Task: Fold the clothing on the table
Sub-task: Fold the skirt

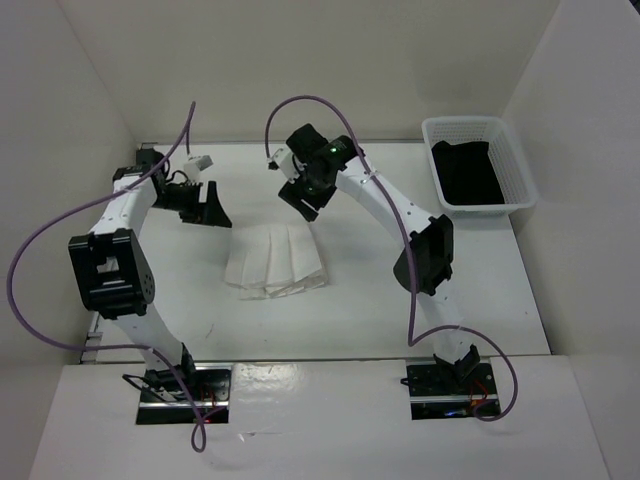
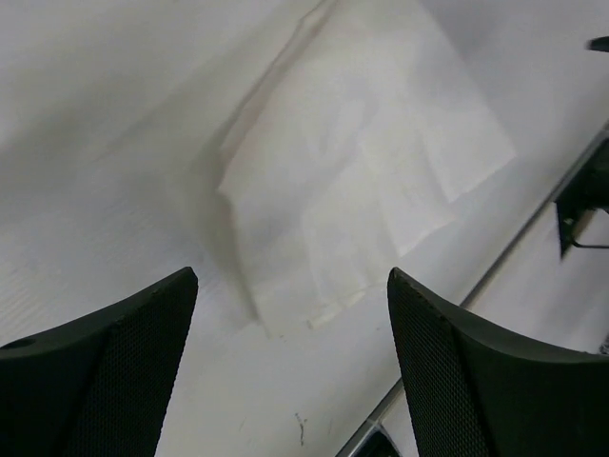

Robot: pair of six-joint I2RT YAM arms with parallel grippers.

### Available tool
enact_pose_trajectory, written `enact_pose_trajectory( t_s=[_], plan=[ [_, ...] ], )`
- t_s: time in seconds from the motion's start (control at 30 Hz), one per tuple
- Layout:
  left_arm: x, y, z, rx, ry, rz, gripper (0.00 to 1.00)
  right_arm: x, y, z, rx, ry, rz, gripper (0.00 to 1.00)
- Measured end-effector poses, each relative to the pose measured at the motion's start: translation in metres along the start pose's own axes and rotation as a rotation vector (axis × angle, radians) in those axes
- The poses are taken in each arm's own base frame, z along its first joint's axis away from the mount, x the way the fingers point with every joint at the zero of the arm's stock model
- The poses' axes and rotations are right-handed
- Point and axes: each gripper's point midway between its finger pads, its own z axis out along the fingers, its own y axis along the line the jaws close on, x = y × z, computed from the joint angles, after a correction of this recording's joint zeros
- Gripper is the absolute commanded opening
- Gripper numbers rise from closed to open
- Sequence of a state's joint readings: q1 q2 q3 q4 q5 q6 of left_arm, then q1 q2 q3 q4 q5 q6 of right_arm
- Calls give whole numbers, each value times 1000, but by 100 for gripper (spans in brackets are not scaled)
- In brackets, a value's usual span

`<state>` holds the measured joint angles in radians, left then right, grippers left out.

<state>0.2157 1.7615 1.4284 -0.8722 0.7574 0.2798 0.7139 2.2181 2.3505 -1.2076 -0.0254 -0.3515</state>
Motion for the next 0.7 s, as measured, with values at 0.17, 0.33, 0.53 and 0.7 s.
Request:
enact_pose_trajectory(
  t_s=[0.17,0.33,0.53,0.7],
  plan=[
    [-8,-38,28,205,53,69,86,29,-2,8,-20,68,25,71],
    [5,-51,53,403,134,50,86,48,8,21,-42,121,20,71],
    [32,-42,75,521,195,-58,86,51,7,24,-37,129,19,71],
    [42,-38,86,576,203,-105,86,51,4,24,-22,128,14,71]
  ],
)
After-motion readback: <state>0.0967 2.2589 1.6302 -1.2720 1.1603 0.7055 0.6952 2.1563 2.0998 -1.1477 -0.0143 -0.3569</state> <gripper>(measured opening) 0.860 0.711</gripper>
